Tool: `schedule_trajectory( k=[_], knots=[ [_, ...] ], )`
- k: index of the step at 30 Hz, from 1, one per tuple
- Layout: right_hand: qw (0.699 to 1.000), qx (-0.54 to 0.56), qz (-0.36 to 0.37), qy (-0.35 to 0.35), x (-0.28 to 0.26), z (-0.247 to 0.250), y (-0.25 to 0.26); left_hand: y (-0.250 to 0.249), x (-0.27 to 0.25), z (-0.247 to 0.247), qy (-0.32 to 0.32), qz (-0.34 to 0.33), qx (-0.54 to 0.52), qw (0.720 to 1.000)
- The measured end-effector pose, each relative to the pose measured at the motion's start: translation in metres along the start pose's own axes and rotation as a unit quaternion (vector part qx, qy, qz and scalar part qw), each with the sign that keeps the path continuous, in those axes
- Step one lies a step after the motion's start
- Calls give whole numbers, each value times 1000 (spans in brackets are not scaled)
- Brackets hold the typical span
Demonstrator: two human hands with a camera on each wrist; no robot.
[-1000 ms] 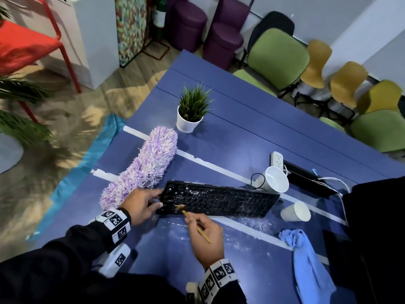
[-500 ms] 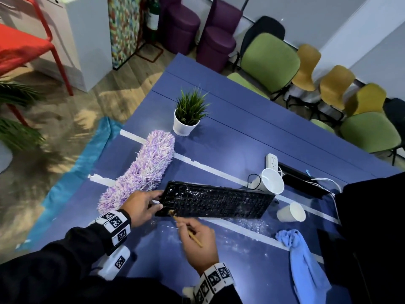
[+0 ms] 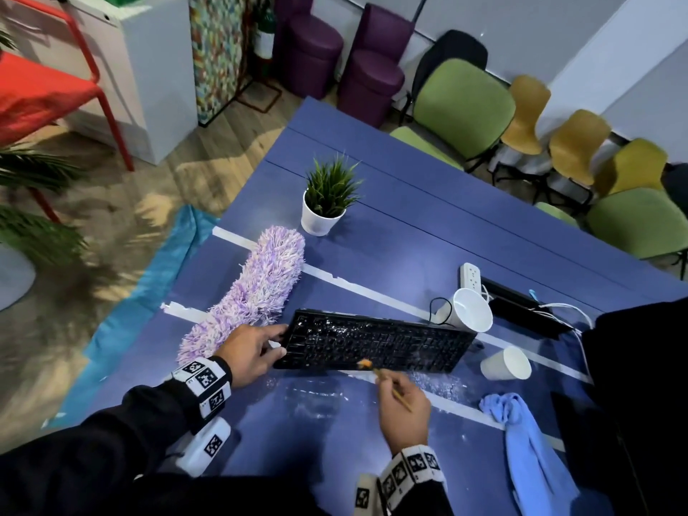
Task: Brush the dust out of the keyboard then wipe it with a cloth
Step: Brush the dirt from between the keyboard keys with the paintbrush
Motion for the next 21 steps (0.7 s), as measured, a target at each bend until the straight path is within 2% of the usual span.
schedule_trajectory(
  k=[3,7,9,12,14,19,21],
  knots=[
    [999,-19,-8,-36,8,15,-6,1,2,2,5,3,5,1000],
    [997,-26,56,45,-2,-13,18,5,4,4,7,15,6,1000],
    [997,-8,45,57,0,-11,14,7,5,8,5,23,-3,1000],
    [1000,-8,0,-11,19,26,-13,6,3,16,-8,31,-3,999],
    [999,-17,-4,-44,28,43,-20,5,2,17,-12,26,-9,1000],
    [995,-57,56,50,19,12,-6,6,4,17,-14,29,-9,999],
    [999,-29,23,4,23,22,-18,6,4,17,-13,34,-16,999]
  ],
)
Point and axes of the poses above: each hand's wrist, its own x-axis towards the middle knuckle, its own z-axis out of the back of the hand, y = z × x, the point moved 9 cm from there along x, towards the middle knuckle, and after that the axes turned 3 degrees about y, right-handed, at the moved point
